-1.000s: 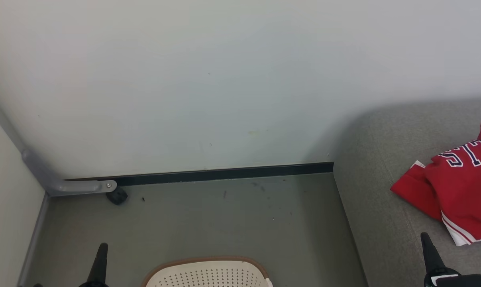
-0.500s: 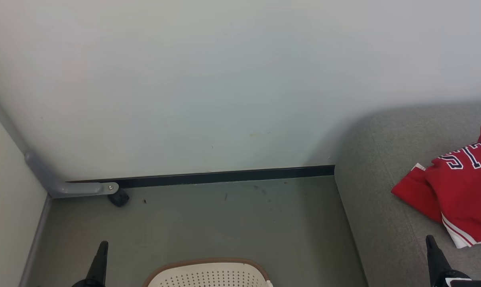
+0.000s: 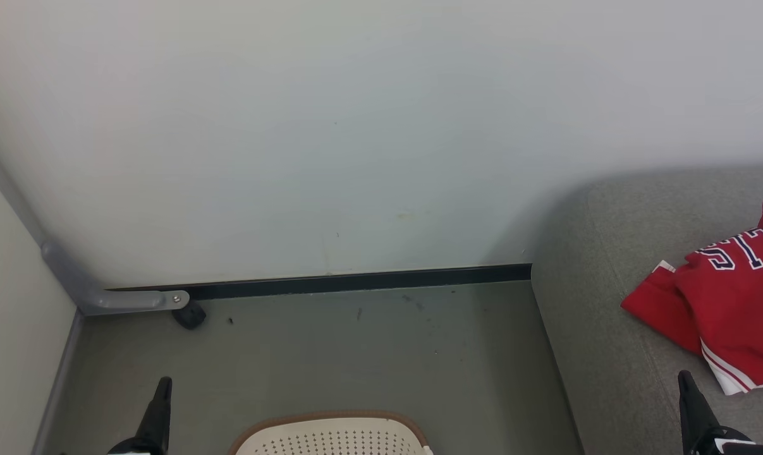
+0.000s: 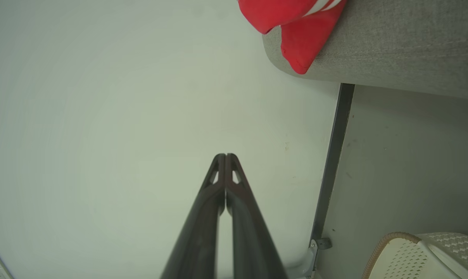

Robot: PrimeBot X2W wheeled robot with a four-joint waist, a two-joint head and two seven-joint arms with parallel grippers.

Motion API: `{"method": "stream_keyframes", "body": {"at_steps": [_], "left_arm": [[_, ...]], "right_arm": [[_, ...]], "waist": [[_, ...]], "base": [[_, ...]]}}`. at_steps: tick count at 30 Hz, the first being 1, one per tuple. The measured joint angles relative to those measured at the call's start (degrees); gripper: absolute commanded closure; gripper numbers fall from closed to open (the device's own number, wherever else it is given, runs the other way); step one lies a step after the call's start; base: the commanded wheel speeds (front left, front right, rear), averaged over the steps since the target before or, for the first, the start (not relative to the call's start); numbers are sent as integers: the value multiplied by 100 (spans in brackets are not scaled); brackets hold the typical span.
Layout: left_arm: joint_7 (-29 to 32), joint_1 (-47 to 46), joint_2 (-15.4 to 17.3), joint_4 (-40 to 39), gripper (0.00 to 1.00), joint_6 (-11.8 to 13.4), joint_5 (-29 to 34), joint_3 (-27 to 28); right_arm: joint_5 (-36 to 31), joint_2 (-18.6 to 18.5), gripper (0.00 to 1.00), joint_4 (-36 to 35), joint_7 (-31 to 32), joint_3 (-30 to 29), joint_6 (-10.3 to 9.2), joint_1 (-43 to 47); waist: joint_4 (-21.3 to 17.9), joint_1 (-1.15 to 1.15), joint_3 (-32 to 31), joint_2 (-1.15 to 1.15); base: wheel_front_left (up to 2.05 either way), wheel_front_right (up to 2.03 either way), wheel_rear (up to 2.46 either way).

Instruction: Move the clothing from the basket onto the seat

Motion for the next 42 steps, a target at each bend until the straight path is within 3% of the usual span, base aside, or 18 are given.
{"method": "stream_keyframes", "body": {"at_steps": [42], "left_arm": [[-1, 0, -1, 11, 100, -43, -1, 0]], "right_arm": [[1, 1, 100, 3, 0, 0, 1, 0]], "waist": [[0, 0, 0, 0]], "base": [[0, 0, 0]]}}
